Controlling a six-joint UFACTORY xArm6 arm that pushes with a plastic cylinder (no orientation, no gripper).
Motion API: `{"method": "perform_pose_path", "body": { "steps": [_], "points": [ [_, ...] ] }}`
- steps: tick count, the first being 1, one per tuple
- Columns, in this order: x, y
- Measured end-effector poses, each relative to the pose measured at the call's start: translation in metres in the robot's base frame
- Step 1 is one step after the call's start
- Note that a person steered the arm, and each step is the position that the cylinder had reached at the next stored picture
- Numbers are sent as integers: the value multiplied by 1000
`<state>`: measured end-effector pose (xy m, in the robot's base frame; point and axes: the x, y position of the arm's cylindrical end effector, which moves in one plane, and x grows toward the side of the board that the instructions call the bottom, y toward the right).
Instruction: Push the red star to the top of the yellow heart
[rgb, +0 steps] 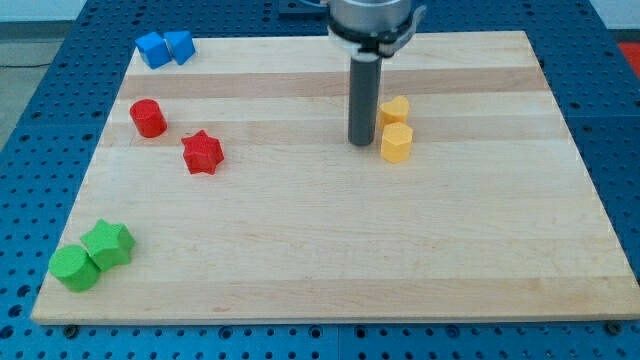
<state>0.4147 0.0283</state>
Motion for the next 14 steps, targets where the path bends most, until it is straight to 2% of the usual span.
{"method": "perform_pose_path", "body": {
  "steps": [1,2,3,5,9,11,13,14],
  "points": [
    [36,-29],
    [54,-93],
    [54,-150],
    [54,-204],
    [28,-203],
    [-1,-198],
    [-14,-228],
    [-17,-215]
  ]
}}
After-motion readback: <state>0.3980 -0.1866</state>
